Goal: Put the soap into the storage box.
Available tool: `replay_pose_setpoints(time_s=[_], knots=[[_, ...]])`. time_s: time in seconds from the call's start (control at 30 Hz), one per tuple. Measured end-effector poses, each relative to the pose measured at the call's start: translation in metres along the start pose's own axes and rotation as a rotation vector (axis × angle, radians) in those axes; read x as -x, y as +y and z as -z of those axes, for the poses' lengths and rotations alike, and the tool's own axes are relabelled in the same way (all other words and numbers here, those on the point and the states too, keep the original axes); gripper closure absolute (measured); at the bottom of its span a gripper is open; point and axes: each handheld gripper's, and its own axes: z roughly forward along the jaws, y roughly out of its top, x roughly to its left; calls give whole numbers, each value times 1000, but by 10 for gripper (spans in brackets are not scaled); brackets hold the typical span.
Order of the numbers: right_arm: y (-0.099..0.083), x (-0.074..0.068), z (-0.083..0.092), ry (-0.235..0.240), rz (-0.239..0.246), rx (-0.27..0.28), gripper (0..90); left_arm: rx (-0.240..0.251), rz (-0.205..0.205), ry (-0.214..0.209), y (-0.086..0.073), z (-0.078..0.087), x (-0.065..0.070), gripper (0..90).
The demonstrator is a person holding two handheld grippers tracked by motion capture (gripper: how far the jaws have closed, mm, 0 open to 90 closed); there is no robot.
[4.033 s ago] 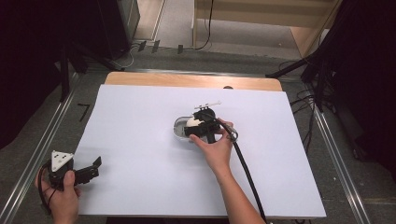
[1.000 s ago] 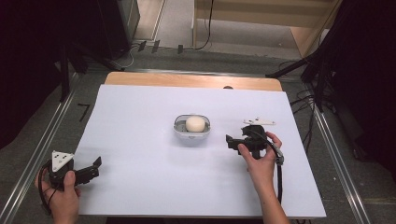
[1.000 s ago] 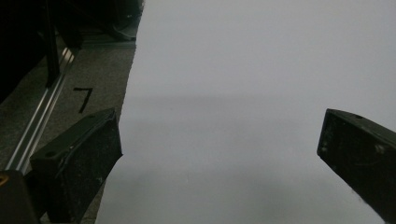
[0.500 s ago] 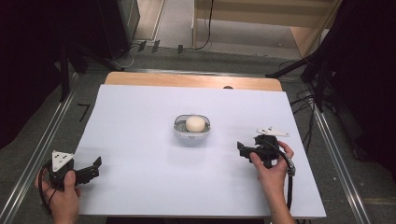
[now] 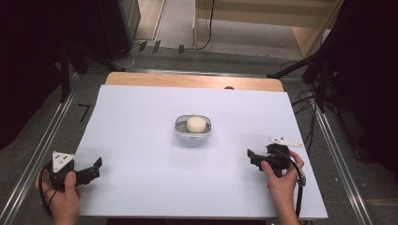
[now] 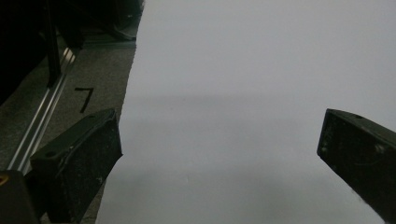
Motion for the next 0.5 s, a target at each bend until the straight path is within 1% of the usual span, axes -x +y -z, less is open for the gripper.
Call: replay_pose_setpoints(time_s=[0.07,0.2,0.33,0.4,0.5], knots=[[-3,4,2,3,-3,11,137,0,0,0,0,0,0,3],[-7,11,6,-3,-7,12,137,1,0,-2,0,0,0,3],[-13,19,11,-21,-8,12,137,1,1,-3,0,0,0,3],[-16,24,14,-30,-24,13,137,0,0,-1,0,0,0,3],[-20,30,19,-38,-28,18,137,0,0,-2,0,0,0,3]])
